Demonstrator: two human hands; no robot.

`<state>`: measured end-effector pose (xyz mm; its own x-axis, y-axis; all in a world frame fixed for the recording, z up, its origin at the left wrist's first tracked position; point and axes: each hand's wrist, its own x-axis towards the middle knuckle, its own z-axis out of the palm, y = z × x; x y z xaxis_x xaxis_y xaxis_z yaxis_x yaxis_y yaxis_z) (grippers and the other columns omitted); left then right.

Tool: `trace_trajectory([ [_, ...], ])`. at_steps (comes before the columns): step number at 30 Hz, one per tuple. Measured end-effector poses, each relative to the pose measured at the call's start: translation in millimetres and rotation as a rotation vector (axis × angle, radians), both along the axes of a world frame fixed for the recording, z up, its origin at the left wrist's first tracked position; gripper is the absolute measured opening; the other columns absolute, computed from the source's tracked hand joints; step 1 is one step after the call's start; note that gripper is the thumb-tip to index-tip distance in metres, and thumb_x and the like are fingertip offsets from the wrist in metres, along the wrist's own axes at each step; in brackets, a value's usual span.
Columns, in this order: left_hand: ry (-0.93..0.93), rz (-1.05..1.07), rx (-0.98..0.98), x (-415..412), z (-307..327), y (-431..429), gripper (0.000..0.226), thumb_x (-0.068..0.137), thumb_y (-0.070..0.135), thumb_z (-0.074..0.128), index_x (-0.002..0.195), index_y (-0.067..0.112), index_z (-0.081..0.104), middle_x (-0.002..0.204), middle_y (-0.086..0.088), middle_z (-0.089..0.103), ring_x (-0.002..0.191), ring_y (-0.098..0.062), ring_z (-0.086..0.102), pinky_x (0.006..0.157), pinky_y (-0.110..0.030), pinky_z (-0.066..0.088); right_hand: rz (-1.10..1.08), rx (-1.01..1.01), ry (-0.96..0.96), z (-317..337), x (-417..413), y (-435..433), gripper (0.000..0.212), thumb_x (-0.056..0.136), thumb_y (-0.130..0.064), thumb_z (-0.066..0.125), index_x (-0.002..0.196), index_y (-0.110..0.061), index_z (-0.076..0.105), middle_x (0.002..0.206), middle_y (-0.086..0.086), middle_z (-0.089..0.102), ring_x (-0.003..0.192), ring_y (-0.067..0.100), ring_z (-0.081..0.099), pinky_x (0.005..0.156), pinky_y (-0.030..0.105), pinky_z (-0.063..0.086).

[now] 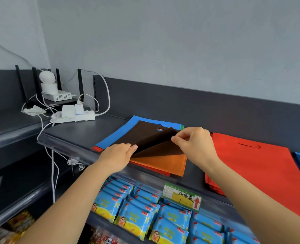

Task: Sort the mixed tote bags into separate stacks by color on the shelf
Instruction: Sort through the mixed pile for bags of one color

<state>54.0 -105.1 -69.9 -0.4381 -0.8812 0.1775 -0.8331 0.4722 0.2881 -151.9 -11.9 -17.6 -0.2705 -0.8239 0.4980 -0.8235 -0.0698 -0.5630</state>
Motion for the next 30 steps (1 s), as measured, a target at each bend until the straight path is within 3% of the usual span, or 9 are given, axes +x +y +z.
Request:
trace_trajectory([
  [5, -0.019, -0.038, 0.019, 4, 0, 2, 0.066, 0.084, 0.07, 0.016, 0.098, 0.023, 0.059, 0.087, 0.003, 0.062, 0.085, -0.017, 0.059, 0.076, -0.034, 0.049, -0.02, -0.033, 0.137, 11, 9, -4, 0.015, 0.088, -0.032, 0.062, 0.082, -0.021, 0.07, 0.081, -0.007, 0.067, 0.074, 0.012, 0.059, 0.067, 0.025, 0.042],
  [8, -0.012, 0.002, -0.023, 3, -5, -3, 0.05, 0.095, 0.055, 0.029, 0.104, 0.015, 0.058, 0.096, 0.0, 0.062, 0.092, -0.02, 0.058, 0.078, -0.033, 0.047, 0.03, -0.068, 0.162, 15, 12, -5, 0.015, 0.087, -0.031, 0.064, 0.084, -0.018, 0.071, 0.084, -0.007, 0.068, 0.069, 0.005, 0.055, 0.065, 0.019, 0.039],
  [13, 0.134, 0.105, 0.005, -1, -5, -11, 0.041, 0.1, 0.044, 0.028, 0.077, 0.015, 0.044, 0.074, 0.003, 0.048, 0.077, -0.018, 0.049, 0.07, -0.03, 0.037, 0.019, -0.032, 0.004, -2, -2, 16, 0.024, 0.079, -0.041, 0.07, 0.086, -0.019, 0.066, 0.082, -0.011, 0.066, 0.077, 0.002, 0.061, 0.068, 0.014, 0.046],
  [15, 0.113, 0.099, -0.075, -1, -6, -6, 0.04, 0.1, 0.046, 0.028, 0.071, 0.02, 0.038, 0.07, 0.004, 0.046, 0.074, -0.017, 0.05, 0.067, -0.03, 0.038, 0.005, 0.137, -0.356, -10, -7, 19, 0.039, 0.084, -0.05, 0.058, 0.098, -0.013, 0.064, 0.089, -0.001, 0.07, 0.08, 0.011, 0.068, 0.075, 0.028, 0.056],
  [18, 0.027, 0.054, -0.295, -3, -17, 5, 0.038, 0.099, 0.048, 0.031, 0.082, 0.02, 0.052, 0.07, 0.003, 0.056, 0.075, -0.022, 0.058, 0.06, -0.03, 0.041, 0.057, 0.45, -1.169, -14, -13, 14, 0.061, 0.088, -0.057, 0.048, 0.115, -0.002, 0.046, 0.107, 0.022, 0.065, 0.086, 0.032, 0.07, 0.07, 0.038, 0.058],
  [20, -0.042, -0.022, -0.398, -4, -25, 10, 0.037, 0.097, 0.049, 0.036, 0.098, 0.025, 0.065, 0.076, 0.001, 0.068, 0.076, -0.024, 0.065, 0.056, -0.03, 0.043, 0.081, 0.494, -1.328, -16, -19, 11, 0.059, 0.088, -0.046, 0.058, 0.119, 0.001, 0.043, 0.114, 0.027, 0.06, 0.086, 0.036, 0.07, 0.061, 0.036, 0.059],
  [23, -0.203, -0.11, -0.418, -6, -25, 16, 0.066, 0.087, 0.062, 0.017, 0.09, 0.031, 0.074, 0.073, 0.009, 0.072, 0.062, -0.011, 0.068, 0.049, -0.026, 0.05, 0.089, 0.468, -1.223, -19, -21, 9, 0.023, 0.087, 0.005, 0.058, 0.11, 0.005, 0.055, 0.105, 0.021, 0.063, 0.083, 0.03, 0.066, 0.057, 0.035, 0.06],
  [26, -0.133, -0.071, -0.394, -10, -17, 27, 0.096, 0.072, 0.08, -0.008, 0.119, 0.036, 0.063, 0.115, 0.016, 0.065, 0.105, -0.006, 0.061, 0.078, -0.029, 0.047, 0.019, 0.431, -0.959, -29, -25, 5, 0.025, 0.081, 0.019, 0.051, 0.098, 0.004, 0.061, 0.099, 0.019, 0.066, 0.089, 0.031, 0.064, 0.073, 0.042, 0.058],
  [30, 0.157, 0.05, -0.119, -14, -1, 30, 0.069, 0.088, 0.064, 0.018, 0.139, 0.025, 0.043, 0.143, 0.007, 0.044, 0.13, -0.013, 0.041, 0.098, -0.027, 0.035, 0.011, 0.227, -0.636, -30, -36, 14, 0.045, 0.077, 0.02, 0.051, 0.102, -0.013, 0.065, 0.095, 0.01, 0.071, 0.091, 0.027, 0.067, 0.086, 0.046, 0.054],
])
